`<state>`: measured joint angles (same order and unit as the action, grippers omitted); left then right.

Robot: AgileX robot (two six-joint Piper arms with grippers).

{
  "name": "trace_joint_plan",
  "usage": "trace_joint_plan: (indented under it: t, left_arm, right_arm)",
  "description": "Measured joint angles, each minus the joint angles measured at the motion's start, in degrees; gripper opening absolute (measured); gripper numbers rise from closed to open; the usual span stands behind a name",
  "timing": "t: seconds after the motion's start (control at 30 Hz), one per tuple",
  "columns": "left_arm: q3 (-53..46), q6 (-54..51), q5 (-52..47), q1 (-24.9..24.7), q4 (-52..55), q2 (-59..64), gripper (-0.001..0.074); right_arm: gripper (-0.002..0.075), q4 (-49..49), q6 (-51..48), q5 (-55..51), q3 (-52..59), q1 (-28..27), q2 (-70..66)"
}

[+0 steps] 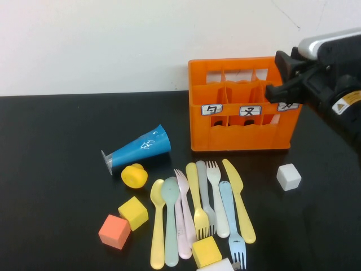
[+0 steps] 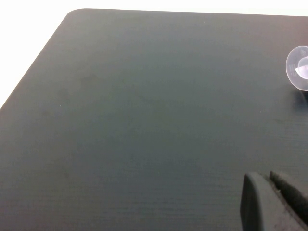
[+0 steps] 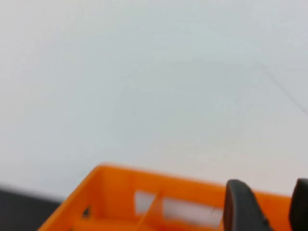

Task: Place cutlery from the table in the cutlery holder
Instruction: Place the knife on the box, then pick up the fork

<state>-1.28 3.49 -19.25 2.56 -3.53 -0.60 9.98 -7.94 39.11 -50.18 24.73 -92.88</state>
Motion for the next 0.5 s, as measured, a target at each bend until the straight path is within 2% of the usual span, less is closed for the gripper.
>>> trace_joint_plan:
  t: [0.2,0.5]
  left_arm:
    - [0.0,0.22,0.0,0.0,0.0,0.0,-0.0001]
    - [0.0,0.22,0.0,0.0,0.0,0.0,-0.0001]
  right_arm:
    - [0.0225,-6.49,-0.22,-21.6,0.22,0.0,9.32]
    - [0.021,-7.22,-0.22,-57.64,0.35,0.0,19.27]
